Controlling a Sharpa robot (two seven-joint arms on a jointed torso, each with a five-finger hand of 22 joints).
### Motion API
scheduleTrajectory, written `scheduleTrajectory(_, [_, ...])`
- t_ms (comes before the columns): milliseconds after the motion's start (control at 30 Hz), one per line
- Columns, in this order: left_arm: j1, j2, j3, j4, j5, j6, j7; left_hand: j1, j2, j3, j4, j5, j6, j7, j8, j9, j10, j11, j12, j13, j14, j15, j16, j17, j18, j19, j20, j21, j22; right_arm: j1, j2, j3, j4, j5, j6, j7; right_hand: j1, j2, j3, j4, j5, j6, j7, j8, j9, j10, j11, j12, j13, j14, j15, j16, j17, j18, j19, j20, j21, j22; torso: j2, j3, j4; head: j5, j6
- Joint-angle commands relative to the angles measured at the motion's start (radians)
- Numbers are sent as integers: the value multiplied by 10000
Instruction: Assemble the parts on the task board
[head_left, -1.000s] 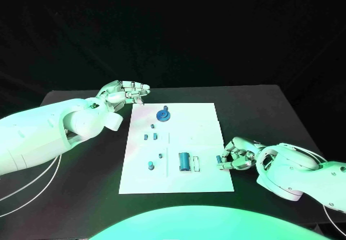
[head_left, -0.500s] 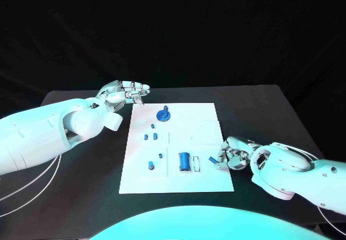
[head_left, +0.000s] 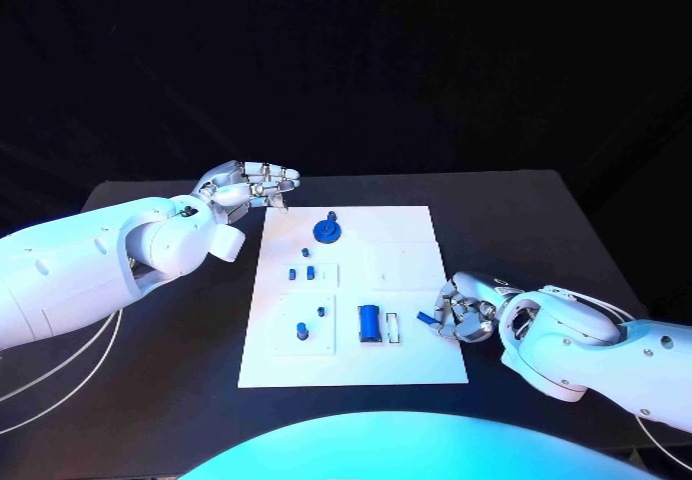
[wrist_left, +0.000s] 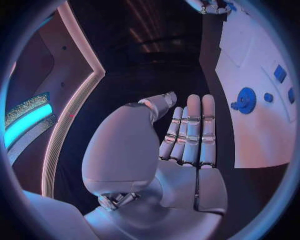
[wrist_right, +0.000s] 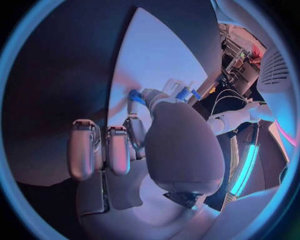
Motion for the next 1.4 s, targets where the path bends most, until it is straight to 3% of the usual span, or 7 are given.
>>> scheduleTrajectory(33, [5, 3, 7, 40, 49, 113, 71, -65, -4, -3, -44, 46, -74, 269, 12, 14, -81, -20, 55, -8, -33, 34, -57, -17, 146, -76, 21, -57, -15, -3, -22, -75, 167, 897, -29, -379, -413, -32, 1545, -1418, 239, -98, 4, 190, 179, 101, -23, 101, 247, 814, -84, 67, 1499, -112, 766, -48, 113, 2232, -2, 2, -9, -2, 2])
scheduleTrajectory(133, [5, 0, 7, 45, 49, 106, 74, -65, -4, -3, -44, 46, -74, 269, 12, 14, -81, -20, 55, -8, -33, 34, -57, -17, 146, -76, 21, -57, -15, 125, -33, -69, 298, 1423, -300, -315, -880, -63, 1762, -1484, 441, -154, 11, 279, 252, 150, -24, 171, 311, 831, -81, 126, 1569, -136, 790, -44, 252, 2265, 1, 4, -11, -9, 2])
scheduleTrajectory(233, [5, -2, 7, 48, 49, 97, 77, -65, -4, -3, -44, 46, -74, 269, 12, 14, -81, -20, 55, -8, -33, 34, -57, -17, 146, -76, 21, -57, -15, 306, -17, -64, 445, 2134, -645, -192, -1609, 18, 1875, -1258, 455, -150, 14, 306, 264, 233, -18, 352, 450, 859, -73, 221, 1685, -172, 827, -42, 471, 2315, 1, -1, -5, -20, 2])
scheduleTrajectory(500, [5, 9, 7, 51, 49, 96, 79, -65, -4, -3, -44, 46, -74, 269, 12, 14, -81, -20, 55, -8, -33, 34, -57, -17, 146, -76, 21, -57, -15, 506, 353, -60, 585, 3359, -790, -24, -1784, -19, 1977, -1354, 573, -149, 5, 325, 275, 251, -27, 398, 493, 866, -82, 247, 1715, -183, 838, -49, 535, 2330, 3, -1, 1, -54, 2])
scheduleTrajectory(767, [5, 10, 7, 56, 49, 100, 79, -65, -4, -3, -44, 46, -74, 269, 12, 14, -81, -20, 55, -8, -33, 34, -57, -17, 146, -76, 21, -57, -15, 456, 753, -62, 439, 4030, -669, 10, -1918, -45, 2028, -1404, 617, -154, 10, 333, 281, 255, -24, 412, 511, 868, -82, 256, 1725, -182, 836, -51, 532, 2328, 2, -4, -3, -46, 2])
scheduleTrajectory(967, [5, 10, 7, 59, 49, 111, 78, -65, -4, -3, -44, 46, -74, 269, 12, 14, -81, -20, 55, -8, -33, 34, -57, -17, 146, -76, 21, -57, -15, 323, 1045, -65, 280, 4269, -435, -45, -2524, -240, 1931, -1388, 485, -135, 28, 341, 277, 259, -4, 424, 545, 866, -64, 262, 1729, -187, 838, -38, 562, 2334, 4, 1, 0, -34, 2])
scheduleTrajectory(1400, [5, -3, 7, 58, 49, 121, 70, -65, -4, -3, -44, 46, -74, 269, 12, 14, -81, -20, 55, -8, -33, 34, -57, -17, 146, -76, 21, -57, -15, 241, 1161, -68, 150, 4233, -359, -185, -2742, -266, 1888, -1372, 401, -124, 34, 334, 266, 264, 2, 437, 564, 869, -59, 273, 1743, -187, 837, -34, 567, 2334, -2, 6, -11, -22, 2])
